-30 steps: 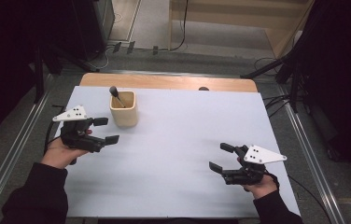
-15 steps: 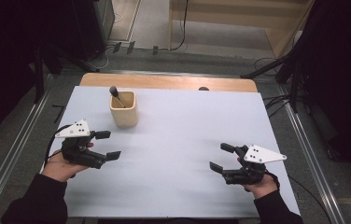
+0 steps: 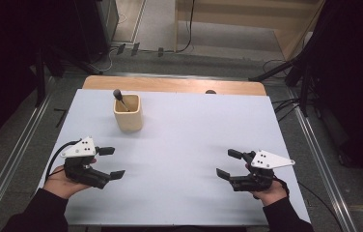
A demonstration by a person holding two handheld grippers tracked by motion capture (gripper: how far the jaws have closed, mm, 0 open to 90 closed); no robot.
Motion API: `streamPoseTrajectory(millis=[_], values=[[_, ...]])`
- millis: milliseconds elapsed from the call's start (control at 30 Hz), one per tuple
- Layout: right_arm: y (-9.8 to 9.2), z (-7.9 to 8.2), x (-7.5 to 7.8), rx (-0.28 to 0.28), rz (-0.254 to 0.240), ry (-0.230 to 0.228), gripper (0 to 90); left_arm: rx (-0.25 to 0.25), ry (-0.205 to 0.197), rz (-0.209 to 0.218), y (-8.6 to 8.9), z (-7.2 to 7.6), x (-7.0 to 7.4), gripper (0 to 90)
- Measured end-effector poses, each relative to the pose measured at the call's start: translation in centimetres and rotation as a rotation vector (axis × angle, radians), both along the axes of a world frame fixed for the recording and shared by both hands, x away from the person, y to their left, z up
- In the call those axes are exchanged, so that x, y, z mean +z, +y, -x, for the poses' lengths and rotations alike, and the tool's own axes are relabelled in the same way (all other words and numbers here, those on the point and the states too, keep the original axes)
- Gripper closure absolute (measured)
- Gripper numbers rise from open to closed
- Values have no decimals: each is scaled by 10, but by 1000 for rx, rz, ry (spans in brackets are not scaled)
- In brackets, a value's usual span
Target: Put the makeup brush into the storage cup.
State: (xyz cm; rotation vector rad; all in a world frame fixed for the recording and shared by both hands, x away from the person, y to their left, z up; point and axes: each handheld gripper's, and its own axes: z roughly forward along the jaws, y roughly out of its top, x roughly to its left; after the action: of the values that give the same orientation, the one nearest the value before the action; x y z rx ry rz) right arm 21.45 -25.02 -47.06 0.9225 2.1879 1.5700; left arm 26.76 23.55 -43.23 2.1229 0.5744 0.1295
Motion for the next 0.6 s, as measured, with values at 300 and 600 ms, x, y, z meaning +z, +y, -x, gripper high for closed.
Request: streamPoseTrajectory(millis=[300, 600], values=[[0, 1, 0, -9, 10, 5, 220, -2, 14, 32, 3, 13, -5, 138], [0, 1, -1, -4, 12, 6, 220, -18, 30, 19, 0, 20, -13, 140]])
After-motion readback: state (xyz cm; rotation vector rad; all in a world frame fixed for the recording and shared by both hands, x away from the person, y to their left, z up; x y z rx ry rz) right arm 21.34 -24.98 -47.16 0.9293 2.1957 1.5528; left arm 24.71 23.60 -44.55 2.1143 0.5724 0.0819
